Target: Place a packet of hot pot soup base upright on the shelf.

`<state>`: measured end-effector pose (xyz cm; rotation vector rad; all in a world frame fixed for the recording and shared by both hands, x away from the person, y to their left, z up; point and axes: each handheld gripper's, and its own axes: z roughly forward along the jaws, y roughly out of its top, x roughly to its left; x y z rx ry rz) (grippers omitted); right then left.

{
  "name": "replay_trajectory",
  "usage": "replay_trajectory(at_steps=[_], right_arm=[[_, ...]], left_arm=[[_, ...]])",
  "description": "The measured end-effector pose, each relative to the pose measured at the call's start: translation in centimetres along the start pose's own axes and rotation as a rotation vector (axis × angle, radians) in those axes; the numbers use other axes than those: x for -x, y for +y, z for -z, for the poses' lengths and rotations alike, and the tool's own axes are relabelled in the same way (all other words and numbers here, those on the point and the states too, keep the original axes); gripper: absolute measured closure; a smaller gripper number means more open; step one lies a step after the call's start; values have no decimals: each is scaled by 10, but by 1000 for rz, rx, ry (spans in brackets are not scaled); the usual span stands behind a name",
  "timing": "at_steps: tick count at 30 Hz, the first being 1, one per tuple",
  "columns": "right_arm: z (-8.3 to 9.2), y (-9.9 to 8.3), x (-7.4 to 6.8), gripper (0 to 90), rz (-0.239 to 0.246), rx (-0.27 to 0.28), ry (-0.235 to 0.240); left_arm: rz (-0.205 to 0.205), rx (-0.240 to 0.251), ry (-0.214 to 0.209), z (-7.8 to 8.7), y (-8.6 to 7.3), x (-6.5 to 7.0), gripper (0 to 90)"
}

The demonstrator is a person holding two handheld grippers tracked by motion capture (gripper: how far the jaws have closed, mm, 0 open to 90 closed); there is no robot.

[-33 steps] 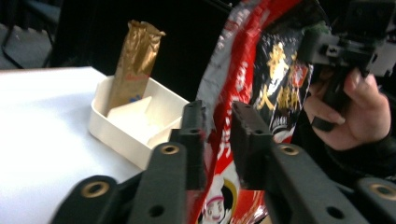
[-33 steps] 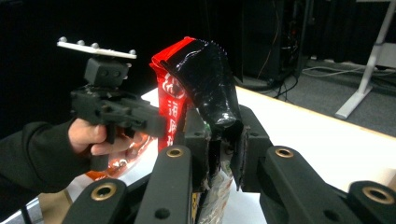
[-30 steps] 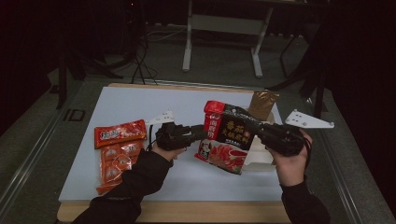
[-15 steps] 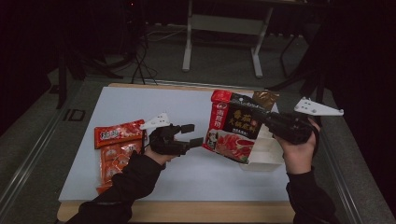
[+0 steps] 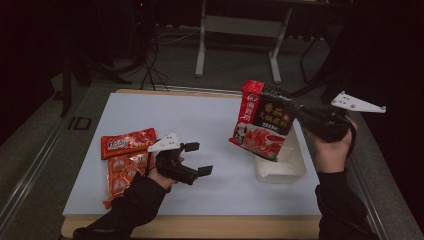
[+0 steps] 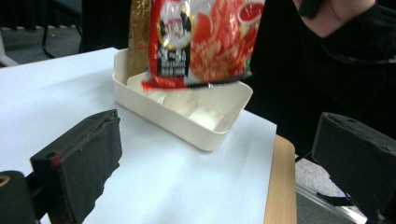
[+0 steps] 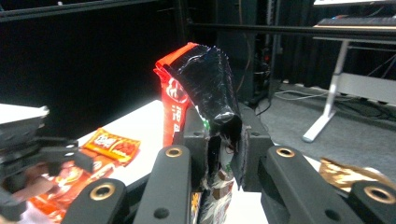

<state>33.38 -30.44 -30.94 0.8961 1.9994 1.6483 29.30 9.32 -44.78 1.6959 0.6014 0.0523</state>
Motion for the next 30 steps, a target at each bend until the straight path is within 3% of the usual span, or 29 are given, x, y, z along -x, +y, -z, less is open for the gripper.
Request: replay_trajectory(at_steps=[1,3,8,17,29,30], right_arm=[[1,1,2,775,3,2,-5],[2,2,7,774,6,7,-20],[7,4,16,774,14,8,-56],[11,2,33,773,12,16,-99],[11,-12,60,772,-18,-2,-141],[10,-15,65,769,-46,-14,-144]], left_arm=[[0,-3,-5,1,-3,1,21],[-21,-18,24,2,-10,6,20],[-1,-28,30,6,-21,9,21],[-18,-82,59,12,-40,7,21],[34,-75,70,22,-61,1,21],[30,-88,72,21,-65,1,21]])
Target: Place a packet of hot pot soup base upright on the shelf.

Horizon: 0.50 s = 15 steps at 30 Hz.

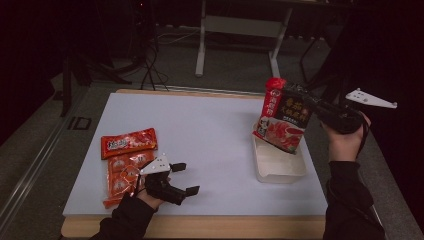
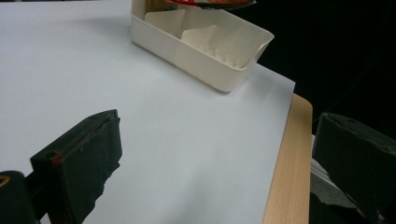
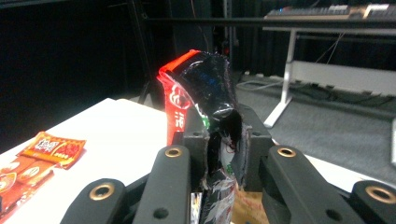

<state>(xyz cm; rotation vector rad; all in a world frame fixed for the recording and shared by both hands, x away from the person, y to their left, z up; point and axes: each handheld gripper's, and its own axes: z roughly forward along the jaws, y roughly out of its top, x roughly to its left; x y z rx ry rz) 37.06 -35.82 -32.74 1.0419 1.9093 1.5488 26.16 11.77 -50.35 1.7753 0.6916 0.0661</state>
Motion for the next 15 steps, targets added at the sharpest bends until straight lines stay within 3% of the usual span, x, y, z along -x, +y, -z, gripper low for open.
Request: replay_trajectory(at_steps=[4,9,12,15], right_arm=[[-4,-5,9,769,13,-15,-7],[-11,-11,18,767,63,-26,22],[-13,-12,20,763,63,-32,24],[-20,-18,22,764,101,-40,29]], left_arm=[[-3,-5,0,-1,0,-1,21],[1,2,-2,0,0,-1,21],[9,5,-6,1,-1,-3,21],[18,7,-9,1,-2,-3,21]])
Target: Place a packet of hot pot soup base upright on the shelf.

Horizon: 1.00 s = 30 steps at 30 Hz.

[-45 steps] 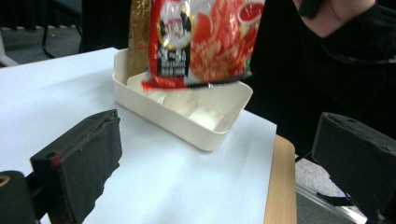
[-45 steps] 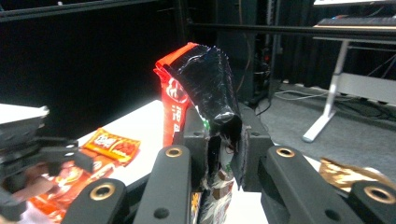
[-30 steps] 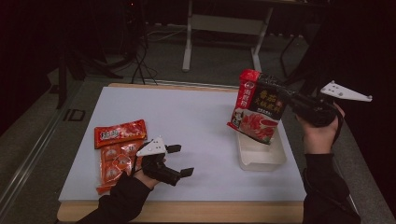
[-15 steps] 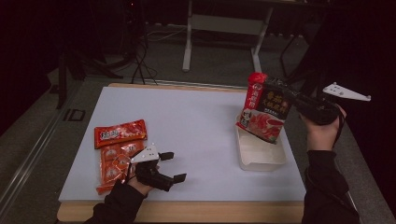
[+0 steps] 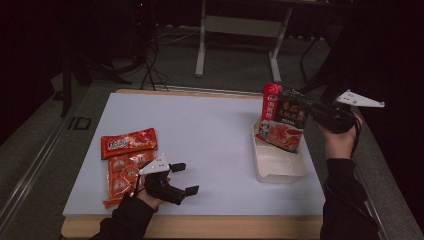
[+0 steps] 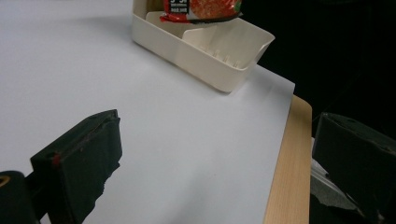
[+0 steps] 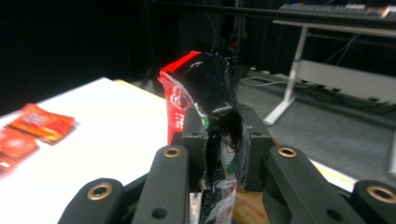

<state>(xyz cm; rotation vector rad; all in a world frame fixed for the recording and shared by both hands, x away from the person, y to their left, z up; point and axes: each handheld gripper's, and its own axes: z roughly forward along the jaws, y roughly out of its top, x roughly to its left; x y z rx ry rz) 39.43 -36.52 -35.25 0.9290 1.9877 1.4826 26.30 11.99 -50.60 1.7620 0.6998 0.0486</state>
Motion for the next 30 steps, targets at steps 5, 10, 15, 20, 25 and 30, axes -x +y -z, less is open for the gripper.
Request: replay_trajectory(at_steps=[5,10,15,20,25,30], right_arm=[[-8,-6,1,762,35,-6,7],[-14,-10,1,760,37,-19,26],[-18,-14,0,754,34,-24,63],[-22,-16,-2,745,30,-23,106],[-27,-21,-3,736,28,-36,131],[-32,-31,-2,733,-1,-36,131]], left_arm=[[-6,2,-7,0,1,1,21],[-9,7,-14,0,1,3,21],[-14,7,-16,-1,1,3,21],[-10,4,-17,-2,-1,3,21],[-8,0,-19,-3,-2,3,21],[-2,1,-20,-3,-2,2,21]])
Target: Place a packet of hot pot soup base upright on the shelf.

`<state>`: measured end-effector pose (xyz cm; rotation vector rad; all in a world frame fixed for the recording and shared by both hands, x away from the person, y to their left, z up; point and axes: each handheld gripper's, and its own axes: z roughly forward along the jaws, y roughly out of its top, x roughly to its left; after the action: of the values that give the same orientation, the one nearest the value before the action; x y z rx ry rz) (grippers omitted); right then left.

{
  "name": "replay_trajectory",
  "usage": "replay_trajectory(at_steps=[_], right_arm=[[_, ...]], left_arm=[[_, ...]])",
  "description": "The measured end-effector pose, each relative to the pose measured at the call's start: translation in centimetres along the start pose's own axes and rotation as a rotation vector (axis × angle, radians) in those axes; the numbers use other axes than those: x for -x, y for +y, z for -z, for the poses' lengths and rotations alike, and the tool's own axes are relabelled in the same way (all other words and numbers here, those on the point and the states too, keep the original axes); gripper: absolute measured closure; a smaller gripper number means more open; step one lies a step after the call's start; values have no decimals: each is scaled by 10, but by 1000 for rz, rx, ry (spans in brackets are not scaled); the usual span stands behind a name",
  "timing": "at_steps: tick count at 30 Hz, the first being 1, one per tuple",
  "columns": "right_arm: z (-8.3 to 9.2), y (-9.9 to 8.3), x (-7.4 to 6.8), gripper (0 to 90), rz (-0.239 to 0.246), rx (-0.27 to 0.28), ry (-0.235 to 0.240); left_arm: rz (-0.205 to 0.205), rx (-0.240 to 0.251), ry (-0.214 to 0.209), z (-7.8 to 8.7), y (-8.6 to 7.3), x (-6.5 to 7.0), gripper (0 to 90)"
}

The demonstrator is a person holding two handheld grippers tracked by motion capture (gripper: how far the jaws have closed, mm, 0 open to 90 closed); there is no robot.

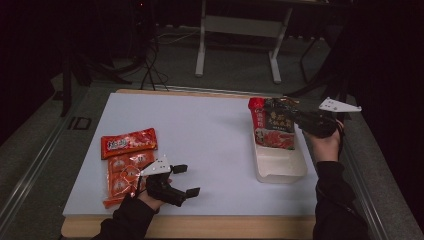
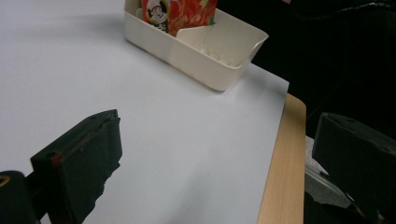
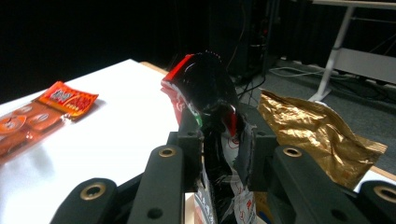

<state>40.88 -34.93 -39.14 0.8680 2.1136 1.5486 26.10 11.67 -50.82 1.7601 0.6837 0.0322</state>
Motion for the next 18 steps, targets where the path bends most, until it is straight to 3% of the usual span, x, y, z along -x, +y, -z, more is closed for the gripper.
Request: replay_trajectory(at_steps=[10,13,14,18], right_arm=[[3,-10,6,725,-52,40,-11],[0,-18,7,720,-57,-2,-26],[1,-23,8,719,-62,8,-26],[9,-33,15,707,-107,33,-31]], left_arm=[[3,-9,-1,-2,-2,0,21],[7,-7,-1,-2,-2,-1,21],[8,-5,0,-2,-2,-1,22],[-24,-1,11,-3,-2,-1,22]])
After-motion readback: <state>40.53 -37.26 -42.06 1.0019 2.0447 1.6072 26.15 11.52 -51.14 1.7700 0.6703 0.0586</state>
